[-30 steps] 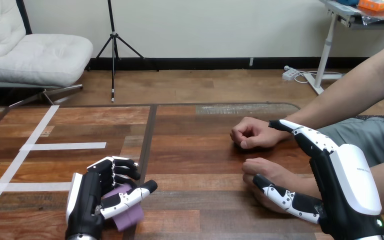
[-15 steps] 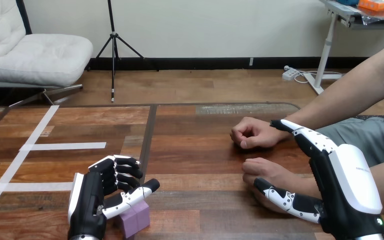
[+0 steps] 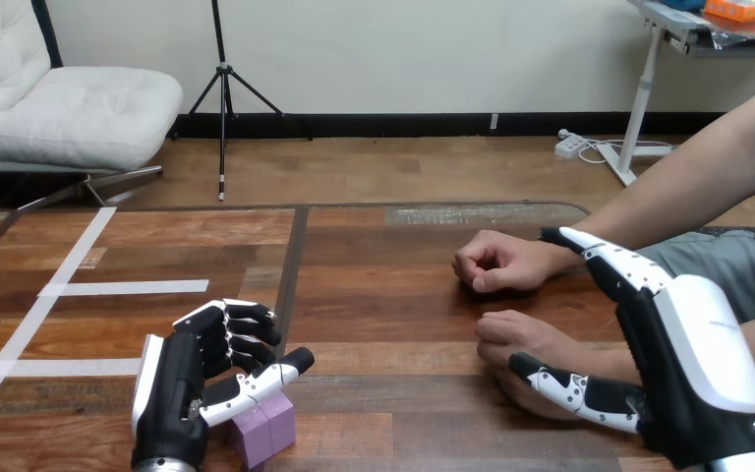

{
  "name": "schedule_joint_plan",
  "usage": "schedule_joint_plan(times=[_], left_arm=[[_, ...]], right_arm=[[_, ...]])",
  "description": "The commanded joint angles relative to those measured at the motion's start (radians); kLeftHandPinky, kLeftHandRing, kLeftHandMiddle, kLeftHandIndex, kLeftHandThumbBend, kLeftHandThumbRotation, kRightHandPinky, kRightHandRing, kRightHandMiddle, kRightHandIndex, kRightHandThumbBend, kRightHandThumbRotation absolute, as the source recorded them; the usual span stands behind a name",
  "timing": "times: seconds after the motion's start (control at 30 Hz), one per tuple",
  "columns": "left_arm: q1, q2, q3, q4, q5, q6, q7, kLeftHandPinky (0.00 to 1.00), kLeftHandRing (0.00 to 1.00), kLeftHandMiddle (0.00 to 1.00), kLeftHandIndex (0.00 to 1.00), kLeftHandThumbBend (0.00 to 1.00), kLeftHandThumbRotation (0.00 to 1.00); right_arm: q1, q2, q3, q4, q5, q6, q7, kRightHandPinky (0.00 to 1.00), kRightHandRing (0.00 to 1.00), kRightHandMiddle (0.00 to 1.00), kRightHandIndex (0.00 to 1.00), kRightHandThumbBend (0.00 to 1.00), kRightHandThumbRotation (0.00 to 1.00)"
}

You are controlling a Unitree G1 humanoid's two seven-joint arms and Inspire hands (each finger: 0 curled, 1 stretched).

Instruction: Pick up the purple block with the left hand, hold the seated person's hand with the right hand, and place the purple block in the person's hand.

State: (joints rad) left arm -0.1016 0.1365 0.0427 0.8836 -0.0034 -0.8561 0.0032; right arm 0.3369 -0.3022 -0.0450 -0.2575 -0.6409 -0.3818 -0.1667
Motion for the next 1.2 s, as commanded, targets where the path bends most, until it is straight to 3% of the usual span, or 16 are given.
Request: schedule_joint_plan(times=[0.0, 0.63, 0.87, 1.03, 1.17], left_arm=[[-0.022, -0.011, 0.014, -0.055, -0.017, -0.024, -0.013, 0.33, 0.40, 0.48, 0.49, 0.89, 0.11], [-0.024, 0.006, 0.014, -0.055, 0.051, -0.041, 0.025, 0.35, 0.42, 0.49, 0.50, 0.86, 0.11], [-0.012, 0.053, -0.010, -0.088, 0.164, 0.001, 0.072, 0.39, 0.47, 0.54, 0.55, 0.87, 0.20], [0.004, 0.088, -0.024, -0.137, 0.254, 0.041, 0.096, 0.51, 0.61, 0.66, 0.66, 0.94, 0.34], [0.041, 0.136, -0.044, -0.247, 0.392, 0.136, 0.135, 0.59, 0.70, 0.75, 0.72, 0.97, 0.43]], right_arm=[[-0.033, -0.016, -0.023, -0.052, 0.010, 0.010, 0.004, 0.86, 0.85, 0.85, 0.84, 0.73, 0.14], [-0.032, -0.020, -0.020, -0.057, 0.015, 0.022, 0.013, 0.85, 0.85, 0.85, 0.84, 0.73, 0.17], [-0.031, -0.024, -0.018, -0.057, 0.010, 0.019, 0.018, 0.86, 0.85, 0.85, 0.84, 0.73, 0.19], [-0.030, -0.023, -0.016, -0.061, 0.005, 0.025, 0.021, 0.87, 0.85, 0.85, 0.84, 0.73, 0.19], [-0.028, -0.024, -0.015, -0.063, -0.001, 0.031, 0.024, 0.87, 0.86, 0.85, 0.84, 0.73, 0.19]])
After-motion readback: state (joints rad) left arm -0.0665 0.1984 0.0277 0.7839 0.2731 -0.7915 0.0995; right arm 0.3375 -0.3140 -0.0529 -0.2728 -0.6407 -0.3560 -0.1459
